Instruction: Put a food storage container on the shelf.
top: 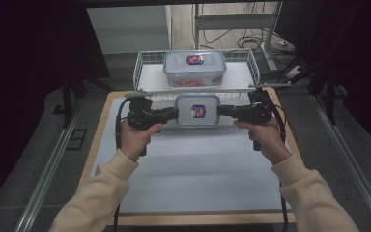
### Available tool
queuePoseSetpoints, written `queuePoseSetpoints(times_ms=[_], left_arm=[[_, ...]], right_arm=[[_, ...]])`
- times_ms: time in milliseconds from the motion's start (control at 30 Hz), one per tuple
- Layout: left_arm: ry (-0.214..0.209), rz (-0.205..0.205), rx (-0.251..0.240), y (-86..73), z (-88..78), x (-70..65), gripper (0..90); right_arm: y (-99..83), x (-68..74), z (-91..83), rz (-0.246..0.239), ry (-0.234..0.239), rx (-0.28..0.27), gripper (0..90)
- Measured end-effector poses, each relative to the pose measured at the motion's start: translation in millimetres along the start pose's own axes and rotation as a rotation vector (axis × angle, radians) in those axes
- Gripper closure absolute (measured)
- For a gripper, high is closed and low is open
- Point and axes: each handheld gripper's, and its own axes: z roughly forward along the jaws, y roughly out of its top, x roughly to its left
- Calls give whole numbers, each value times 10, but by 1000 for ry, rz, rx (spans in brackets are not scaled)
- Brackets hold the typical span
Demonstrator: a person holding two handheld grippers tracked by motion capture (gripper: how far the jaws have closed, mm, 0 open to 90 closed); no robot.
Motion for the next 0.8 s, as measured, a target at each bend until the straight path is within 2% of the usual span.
queuePoseSetpoints(times_ms=[433,800], left_arm=[[-5,24,-43,367,-123,-7,740],[-16,29,-64,711,-112,67,741]], right_arm=[[367,108,-78,-37,0,-40,743],[733,94,-98,-58,-3,-57,743]])
